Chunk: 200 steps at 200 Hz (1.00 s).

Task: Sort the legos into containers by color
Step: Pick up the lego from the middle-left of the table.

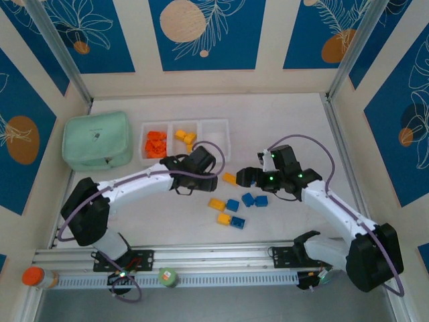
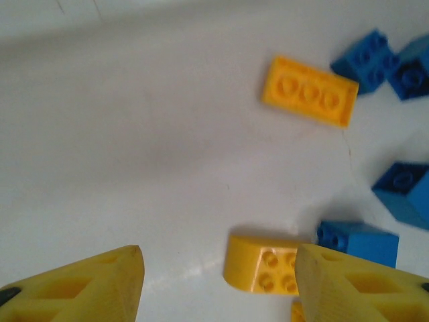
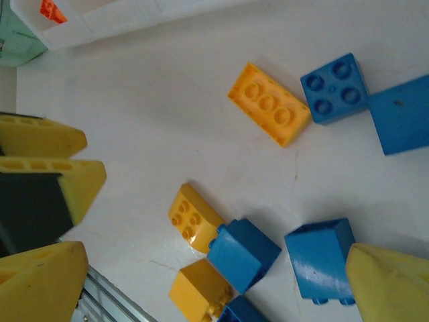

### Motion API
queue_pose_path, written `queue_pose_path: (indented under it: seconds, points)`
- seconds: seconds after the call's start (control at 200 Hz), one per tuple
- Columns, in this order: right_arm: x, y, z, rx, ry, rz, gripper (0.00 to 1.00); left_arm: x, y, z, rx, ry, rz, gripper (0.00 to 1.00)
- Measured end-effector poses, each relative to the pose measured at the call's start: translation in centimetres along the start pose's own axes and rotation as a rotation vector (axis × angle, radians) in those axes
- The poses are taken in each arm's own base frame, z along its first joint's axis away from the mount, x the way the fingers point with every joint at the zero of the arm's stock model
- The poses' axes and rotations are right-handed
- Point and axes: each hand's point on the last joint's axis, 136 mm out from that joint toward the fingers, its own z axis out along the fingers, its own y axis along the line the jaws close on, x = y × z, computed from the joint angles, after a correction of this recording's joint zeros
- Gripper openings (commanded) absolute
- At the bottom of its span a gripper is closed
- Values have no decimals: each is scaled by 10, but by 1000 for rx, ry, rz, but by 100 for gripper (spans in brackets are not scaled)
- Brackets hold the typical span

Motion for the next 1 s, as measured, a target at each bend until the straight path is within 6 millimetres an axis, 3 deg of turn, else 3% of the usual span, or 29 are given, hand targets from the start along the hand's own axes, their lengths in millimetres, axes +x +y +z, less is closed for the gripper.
queue_pose_path:
  seconds: [0.14, 0.29, 0.5, 1.0]
  points:
    - [14, -8, -6, 4, -21, -7, 99, 27, -14, 5, 15, 31, -7, 65]
    - [24, -14, -9, 9, -21, 2, 99, 40, -35, 8, 49, 38, -6, 67]
    - [30, -18, -9, 16, -19, 16, 99, 61, -36, 40, -9, 109, 5, 68]
    - [26, -20, -11, 18, -35, 26, 99, 55, -42, 61, -60, 118, 21, 74]
